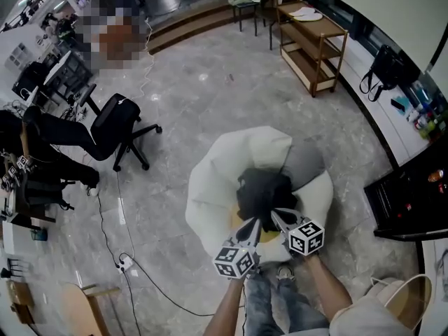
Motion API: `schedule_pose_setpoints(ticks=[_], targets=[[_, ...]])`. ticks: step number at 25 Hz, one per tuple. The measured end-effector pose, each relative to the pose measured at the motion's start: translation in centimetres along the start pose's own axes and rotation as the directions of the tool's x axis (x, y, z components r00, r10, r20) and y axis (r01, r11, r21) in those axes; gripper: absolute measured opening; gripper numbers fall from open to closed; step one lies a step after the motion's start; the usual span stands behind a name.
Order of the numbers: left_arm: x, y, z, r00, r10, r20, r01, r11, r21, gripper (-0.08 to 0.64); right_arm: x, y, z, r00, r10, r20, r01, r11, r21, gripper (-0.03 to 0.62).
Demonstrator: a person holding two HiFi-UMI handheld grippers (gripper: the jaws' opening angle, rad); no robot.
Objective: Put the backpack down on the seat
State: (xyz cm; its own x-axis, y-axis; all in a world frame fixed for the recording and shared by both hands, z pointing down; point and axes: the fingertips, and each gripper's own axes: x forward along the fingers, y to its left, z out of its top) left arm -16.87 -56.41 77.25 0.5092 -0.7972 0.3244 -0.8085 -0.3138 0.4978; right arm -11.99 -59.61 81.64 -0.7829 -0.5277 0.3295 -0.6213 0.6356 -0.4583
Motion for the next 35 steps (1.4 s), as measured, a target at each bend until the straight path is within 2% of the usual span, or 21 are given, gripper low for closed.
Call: schedule_pose_setpoints(ticks=[7, 13, 26, 35], targets=[[-3.4, -4.1, 2.4, 1.000, -0.002, 0.031, -0.001, 0.996, 0.088, 0.038, -4.5, 5.4, 5.7, 0.993, 0.045, 0.106, -0.031, 0.992, -0.124, 0.028], [-6.3, -8.5, 4.9, 0.995, -0.010, 0.101, -0.007, 0.986, 0.166, 0.038, -7.6, 9.8, 8.5, 0.993, 0.063, 0.098, -0.036, 0.965, -0.261, 0.028], [-12.0, -15.0, 9.2, 0.969, -0.020, 0.245, -0.039, 0.971, 0.234, 0.038, -15.1, 15.4, 9.4, 0.986, 0.085, 0.144, -0.052, 0.974, -0.222, 0.028], [-12.6, -16.3, 7.8, 0.967, -0.032, 0.254, -0.026, 0.975, 0.219, 0.038, -16.4, 15.6, 6.9, 0.992, 0.104, 0.073, -0.087, 0.974, -0.207, 0.028]])
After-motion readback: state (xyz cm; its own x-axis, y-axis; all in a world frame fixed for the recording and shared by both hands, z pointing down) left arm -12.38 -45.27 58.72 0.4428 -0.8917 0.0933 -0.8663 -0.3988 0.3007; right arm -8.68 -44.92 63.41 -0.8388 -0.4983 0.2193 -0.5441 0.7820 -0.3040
